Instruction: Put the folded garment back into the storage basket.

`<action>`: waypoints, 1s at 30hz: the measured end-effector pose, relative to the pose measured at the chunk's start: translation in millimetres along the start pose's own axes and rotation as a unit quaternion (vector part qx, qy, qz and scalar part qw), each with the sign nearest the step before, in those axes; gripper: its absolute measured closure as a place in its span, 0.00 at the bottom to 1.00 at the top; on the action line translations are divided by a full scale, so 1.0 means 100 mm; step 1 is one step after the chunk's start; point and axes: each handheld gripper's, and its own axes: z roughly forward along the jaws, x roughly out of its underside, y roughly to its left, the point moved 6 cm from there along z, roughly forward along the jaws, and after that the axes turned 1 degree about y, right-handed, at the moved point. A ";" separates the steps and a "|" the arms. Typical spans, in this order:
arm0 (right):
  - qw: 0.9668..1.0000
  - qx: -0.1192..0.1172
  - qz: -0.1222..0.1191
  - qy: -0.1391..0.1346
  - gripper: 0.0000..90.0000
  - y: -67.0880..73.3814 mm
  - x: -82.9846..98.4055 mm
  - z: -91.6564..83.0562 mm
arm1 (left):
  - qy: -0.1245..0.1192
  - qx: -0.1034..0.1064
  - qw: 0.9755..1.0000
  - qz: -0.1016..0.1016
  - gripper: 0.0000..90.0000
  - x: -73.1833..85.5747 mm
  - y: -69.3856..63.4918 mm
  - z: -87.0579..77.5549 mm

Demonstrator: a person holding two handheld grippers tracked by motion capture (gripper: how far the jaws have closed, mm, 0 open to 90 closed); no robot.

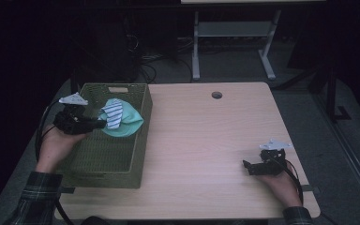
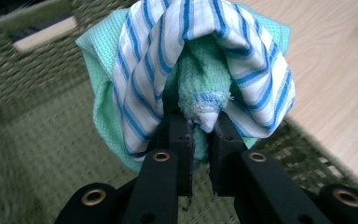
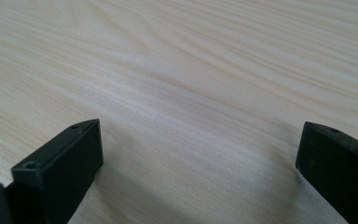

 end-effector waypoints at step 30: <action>1.000 -0.016 0.006 0.007 0.00 0.00 0.01 0.01 | 0.092 -0.012 0.995 -0.048 0.88 0.57 0.29 0.84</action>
